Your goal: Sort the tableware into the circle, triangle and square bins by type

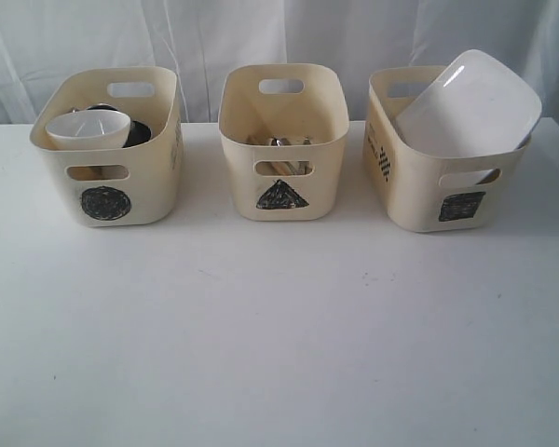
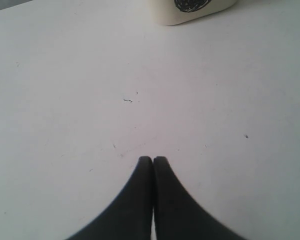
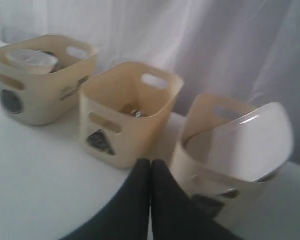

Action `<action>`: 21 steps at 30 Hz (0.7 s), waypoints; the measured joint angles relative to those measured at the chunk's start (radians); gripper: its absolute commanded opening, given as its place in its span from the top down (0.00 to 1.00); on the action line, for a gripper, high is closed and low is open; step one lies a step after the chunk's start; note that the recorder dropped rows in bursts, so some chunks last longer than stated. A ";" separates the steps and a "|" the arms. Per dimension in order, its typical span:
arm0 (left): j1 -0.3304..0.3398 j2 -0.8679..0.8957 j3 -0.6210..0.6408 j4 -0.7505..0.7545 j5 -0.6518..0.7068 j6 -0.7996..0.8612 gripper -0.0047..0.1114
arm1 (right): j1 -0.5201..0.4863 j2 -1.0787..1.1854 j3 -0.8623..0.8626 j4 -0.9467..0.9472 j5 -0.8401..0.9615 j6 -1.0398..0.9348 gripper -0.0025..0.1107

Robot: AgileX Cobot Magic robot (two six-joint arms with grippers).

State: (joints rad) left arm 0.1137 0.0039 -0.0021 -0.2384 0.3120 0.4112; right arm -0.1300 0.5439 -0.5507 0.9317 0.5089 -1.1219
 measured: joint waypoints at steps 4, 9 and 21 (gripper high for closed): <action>0.000 0.000 0.000 0.000 0.000 0.000 0.96 | 0.000 -0.057 0.037 -0.233 -0.131 0.130 0.98; 0.000 0.000 0.000 0.000 0.000 0.000 0.96 | 0.000 -0.157 0.198 -0.658 -0.225 0.618 0.98; 0.000 0.000 0.000 0.012 -0.002 0.000 0.96 | 0.001 -0.533 0.544 -0.818 -0.215 1.050 0.98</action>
State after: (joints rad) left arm 0.1137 0.0039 -0.0021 -0.2265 0.3103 0.4112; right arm -0.1286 0.0110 -0.0070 0.1138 0.2943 -0.0717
